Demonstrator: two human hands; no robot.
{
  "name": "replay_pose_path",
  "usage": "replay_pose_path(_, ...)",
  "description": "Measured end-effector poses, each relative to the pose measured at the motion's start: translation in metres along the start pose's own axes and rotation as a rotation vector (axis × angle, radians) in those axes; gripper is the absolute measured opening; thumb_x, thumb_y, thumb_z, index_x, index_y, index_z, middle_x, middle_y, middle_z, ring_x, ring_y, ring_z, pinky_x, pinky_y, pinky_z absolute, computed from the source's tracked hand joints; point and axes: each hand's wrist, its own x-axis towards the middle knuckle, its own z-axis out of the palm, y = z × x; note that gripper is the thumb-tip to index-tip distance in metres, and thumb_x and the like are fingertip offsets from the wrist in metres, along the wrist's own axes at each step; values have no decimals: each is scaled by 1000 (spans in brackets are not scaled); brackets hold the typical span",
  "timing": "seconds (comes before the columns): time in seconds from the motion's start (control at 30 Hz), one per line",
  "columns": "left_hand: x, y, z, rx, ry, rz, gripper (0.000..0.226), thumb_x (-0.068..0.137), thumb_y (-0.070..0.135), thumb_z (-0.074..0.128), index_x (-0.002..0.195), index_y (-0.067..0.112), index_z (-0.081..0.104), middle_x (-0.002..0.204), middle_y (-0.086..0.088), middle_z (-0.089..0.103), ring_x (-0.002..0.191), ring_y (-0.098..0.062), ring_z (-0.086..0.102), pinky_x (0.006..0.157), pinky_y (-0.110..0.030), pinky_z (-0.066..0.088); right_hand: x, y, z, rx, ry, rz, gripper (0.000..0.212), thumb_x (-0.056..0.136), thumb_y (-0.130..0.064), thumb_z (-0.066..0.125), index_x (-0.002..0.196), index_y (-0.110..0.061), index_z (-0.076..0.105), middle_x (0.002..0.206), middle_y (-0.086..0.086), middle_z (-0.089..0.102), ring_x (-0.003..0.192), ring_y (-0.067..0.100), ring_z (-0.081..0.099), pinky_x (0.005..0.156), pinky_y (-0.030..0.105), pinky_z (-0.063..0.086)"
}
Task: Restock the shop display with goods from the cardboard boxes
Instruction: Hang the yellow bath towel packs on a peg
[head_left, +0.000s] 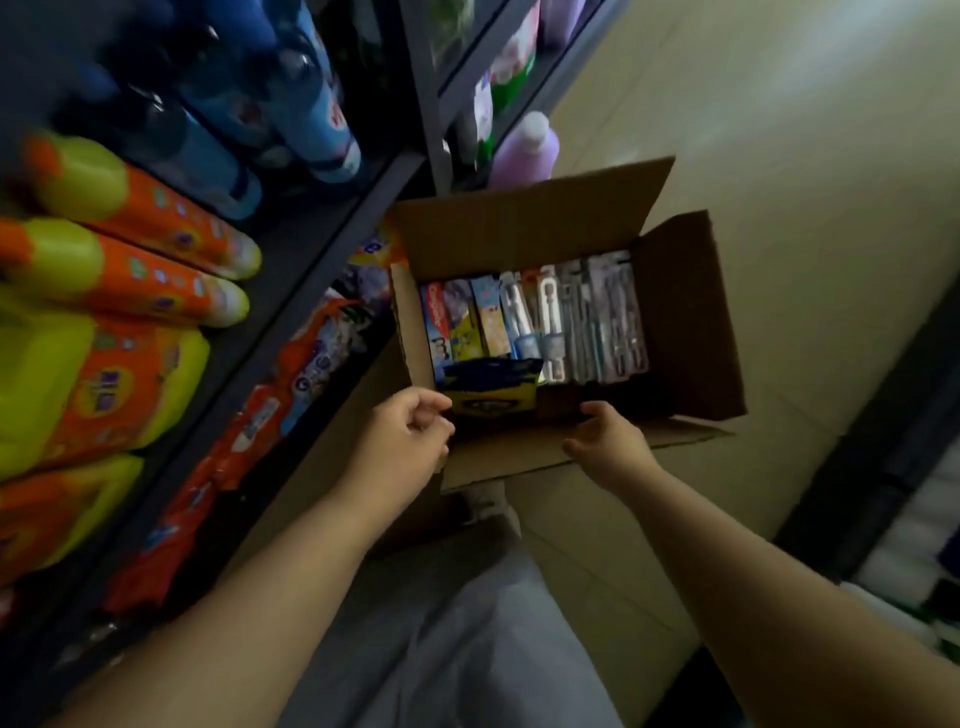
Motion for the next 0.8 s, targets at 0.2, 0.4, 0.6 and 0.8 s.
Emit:
replay_pose_path(0.2,93,-39,22,88,-10,3,14,95,11,53,102,22,59,92,0,61,83,-13,61,63,-15,40,120,-12,30,-293,-28,-95,83,84,-16,71,150,-17,22,150,10,35,133,30,40,104,41,39)
replay_pose_path(0.4,154,-71,28,62,28,0,15,95,11,53,105,21,59,95,0,60,86,-14,62,64,-16,41,213,-14,59,-475,-70,-127,98,76,-8,77,152,-24,17,157,6,23,143,29,24,114,47,32)
replay_pose_path(0.6,154,-91,30,58,74,67,15,95,14,53,102,26,59,99,3,60,90,-10,61,69,-15,44,212,-3,87,-498,-53,-152,29,95,-17,55,124,-16,60,124,13,59,111,31,56,94,44,50)
replay_pose_path(0.8,116,-77,10,89,38,34,19,94,13,54,99,31,56,95,2,60,86,-13,63,65,-19,45,135,-10,29,-172,-65,-263,12,93,-16,61,103,-15,68,101,4,64,99,23,61,78,32,49)
